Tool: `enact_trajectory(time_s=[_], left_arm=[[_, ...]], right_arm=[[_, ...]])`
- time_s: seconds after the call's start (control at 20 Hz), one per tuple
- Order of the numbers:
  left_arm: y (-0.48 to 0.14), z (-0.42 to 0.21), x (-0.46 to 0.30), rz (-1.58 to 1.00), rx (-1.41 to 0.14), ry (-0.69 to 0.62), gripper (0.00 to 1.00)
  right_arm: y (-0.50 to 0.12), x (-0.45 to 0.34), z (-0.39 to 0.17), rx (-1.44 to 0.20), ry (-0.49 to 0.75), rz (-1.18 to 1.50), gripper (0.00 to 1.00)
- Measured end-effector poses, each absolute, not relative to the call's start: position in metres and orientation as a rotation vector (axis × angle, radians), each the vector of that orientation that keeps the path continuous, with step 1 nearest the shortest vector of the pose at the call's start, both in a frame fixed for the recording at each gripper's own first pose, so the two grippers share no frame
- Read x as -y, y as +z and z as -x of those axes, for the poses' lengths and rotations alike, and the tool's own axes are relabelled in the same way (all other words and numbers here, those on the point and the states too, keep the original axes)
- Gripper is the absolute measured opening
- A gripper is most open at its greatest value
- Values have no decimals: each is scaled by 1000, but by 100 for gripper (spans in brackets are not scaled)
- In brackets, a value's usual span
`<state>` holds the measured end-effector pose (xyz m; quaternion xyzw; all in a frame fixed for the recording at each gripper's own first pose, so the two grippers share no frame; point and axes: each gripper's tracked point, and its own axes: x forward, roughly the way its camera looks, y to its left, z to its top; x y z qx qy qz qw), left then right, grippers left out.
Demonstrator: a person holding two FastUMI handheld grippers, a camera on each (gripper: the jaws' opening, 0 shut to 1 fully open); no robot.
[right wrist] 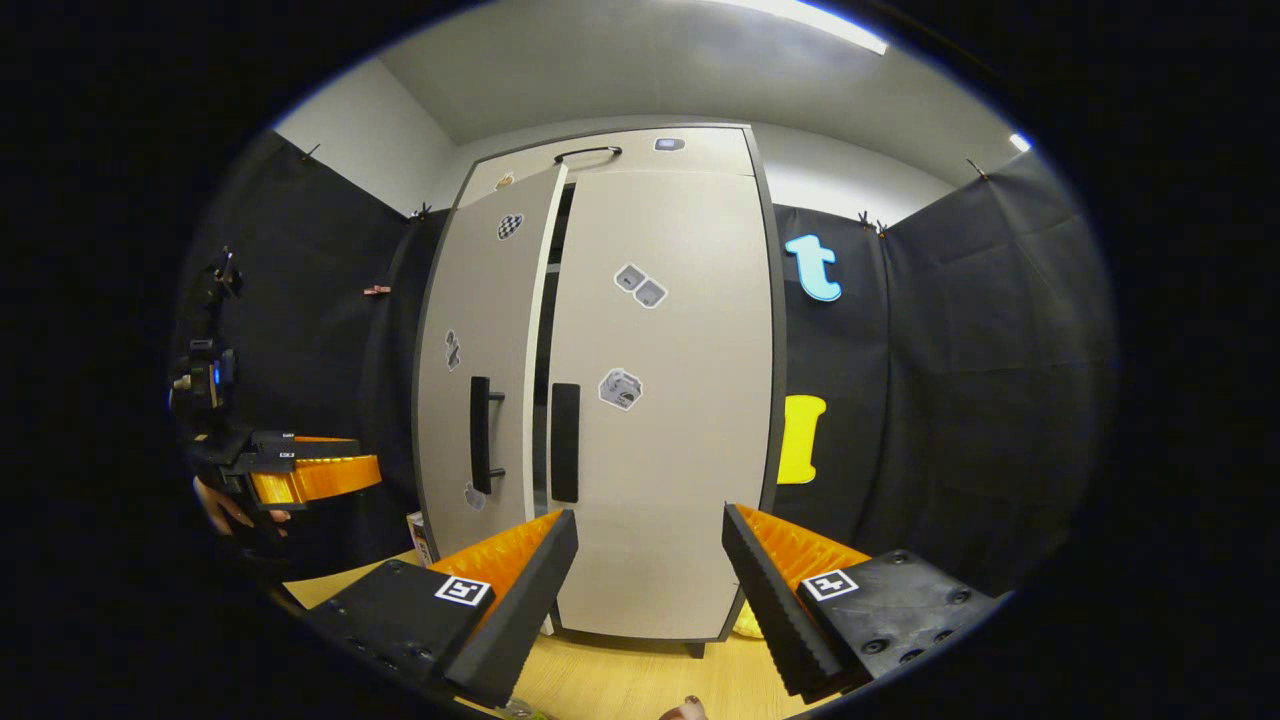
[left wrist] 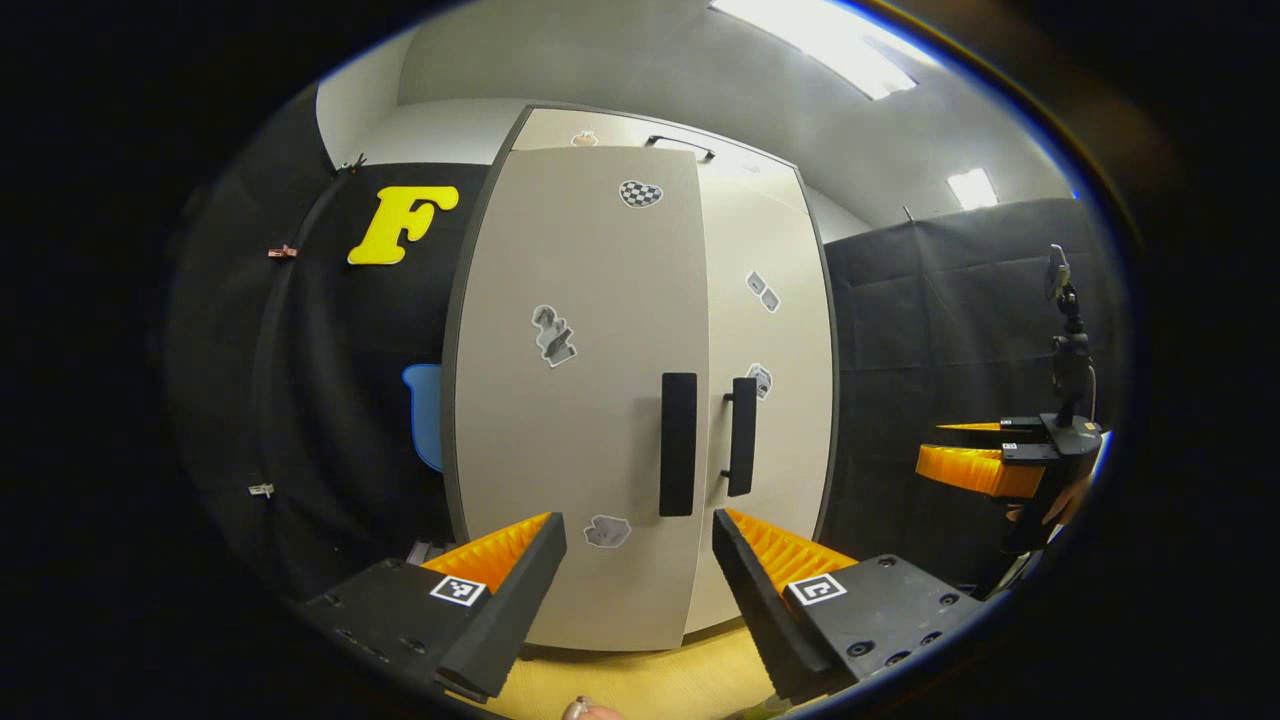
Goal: Grasp the bottle in the cabinet with the left hand and place it on the coaster, then close the right door with the right hand and the left door with the left hand.
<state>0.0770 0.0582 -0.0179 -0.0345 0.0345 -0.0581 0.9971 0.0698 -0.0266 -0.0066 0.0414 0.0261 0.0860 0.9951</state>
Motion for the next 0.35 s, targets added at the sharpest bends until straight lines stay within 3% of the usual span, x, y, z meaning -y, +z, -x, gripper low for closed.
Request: enact_trajectory(time_s=[0.35], left_arm=[[-23,-74,-55,76,-73,-145,94]], right_arm=[[-7,23,-63,-52,157,-59,98]])
